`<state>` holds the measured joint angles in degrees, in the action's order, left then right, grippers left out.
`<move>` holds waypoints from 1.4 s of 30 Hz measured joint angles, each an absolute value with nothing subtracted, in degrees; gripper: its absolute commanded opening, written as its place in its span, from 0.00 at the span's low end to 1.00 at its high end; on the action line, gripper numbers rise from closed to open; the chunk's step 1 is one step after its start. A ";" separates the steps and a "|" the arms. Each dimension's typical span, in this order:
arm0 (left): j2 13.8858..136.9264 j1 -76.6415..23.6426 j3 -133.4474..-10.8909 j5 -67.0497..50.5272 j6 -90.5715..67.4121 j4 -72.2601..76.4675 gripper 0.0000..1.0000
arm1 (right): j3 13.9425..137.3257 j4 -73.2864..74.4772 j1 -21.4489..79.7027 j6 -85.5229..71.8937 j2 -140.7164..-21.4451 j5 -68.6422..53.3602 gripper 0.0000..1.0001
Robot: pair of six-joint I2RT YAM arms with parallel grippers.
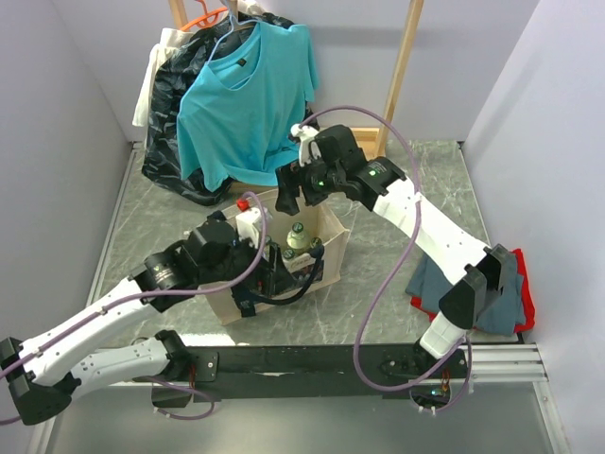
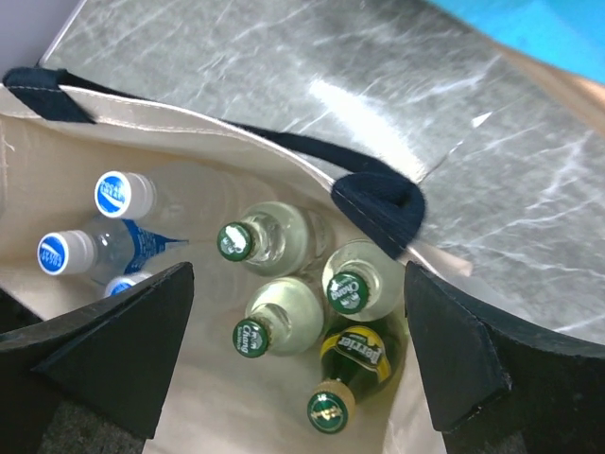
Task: Take the beverage out of the canvas bag
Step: Adjust the canvas bag at the center of the board, then take out the drink from the canvas bag.
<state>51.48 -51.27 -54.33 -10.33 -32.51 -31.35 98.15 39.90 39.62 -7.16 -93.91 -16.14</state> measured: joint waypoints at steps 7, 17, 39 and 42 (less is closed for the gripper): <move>56.12 -56.66 -54.30 -12.21 -33.71 -32.91 0.90 | 97.82 40.42 39.68 -7.16 -95.50 -19.31 0.96; 53.10 -58.19 -54.37 -6.07 -33.89 -35.07 0.84 | 92.95 40.32 40.75 -6.92 -93.76 -20.40 0.95; 57.30 -58.22 -53.67 -13.21 -33.04 -34.74 0.83 | 86.41 39.35 42.35 -7.62 -92.47 -13.91 0.94; 55.99 -58.22 -53.17 -12.53 -33.21 -34.57 0.83 | 86.24 39.00 42.39 -7.66 -92.47 -13.32 0.93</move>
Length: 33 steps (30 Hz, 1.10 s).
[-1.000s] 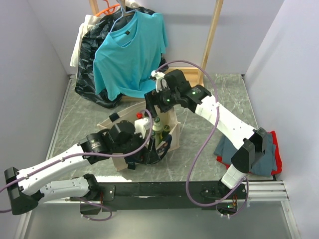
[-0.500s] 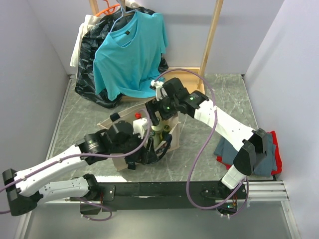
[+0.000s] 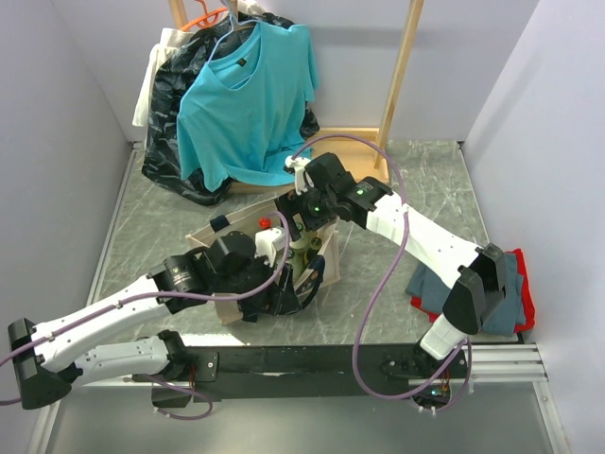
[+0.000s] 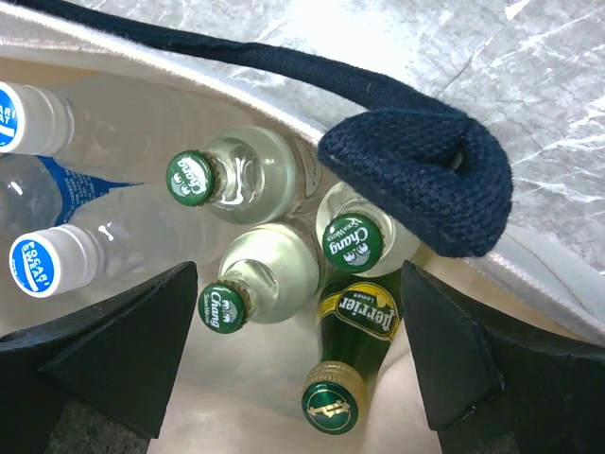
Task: Take the beverage out of the canvas bag
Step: Take out the drink from the canvas bag.
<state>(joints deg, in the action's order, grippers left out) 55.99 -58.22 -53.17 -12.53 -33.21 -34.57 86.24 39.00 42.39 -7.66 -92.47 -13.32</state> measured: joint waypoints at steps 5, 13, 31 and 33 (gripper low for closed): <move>55.02 -58.22 -52.18 -12.36 -33.71 -33.76 0.83 | 86.24 38.96 42.41 -7.64 -92.49 -13.08 0.92; 55.02 -58.22 -52.10 -12.16 -33.65 -33.69 0.83 | 86.26 38.92 42.68 -7.60 -93.54 -13.08 0.90; 54.89 -58.22 -52.14 -11.16 -33.67 -33.89 0.84 | 87.05 39.31 43.64 -7.40 -97.54 -9.43 0.69; 54.89 -58.22 -52.14 -11.00 -33.67 -33.89 0.84 | 87.05 39.79 43.66 -7.35 -97.58 -9.08 0.70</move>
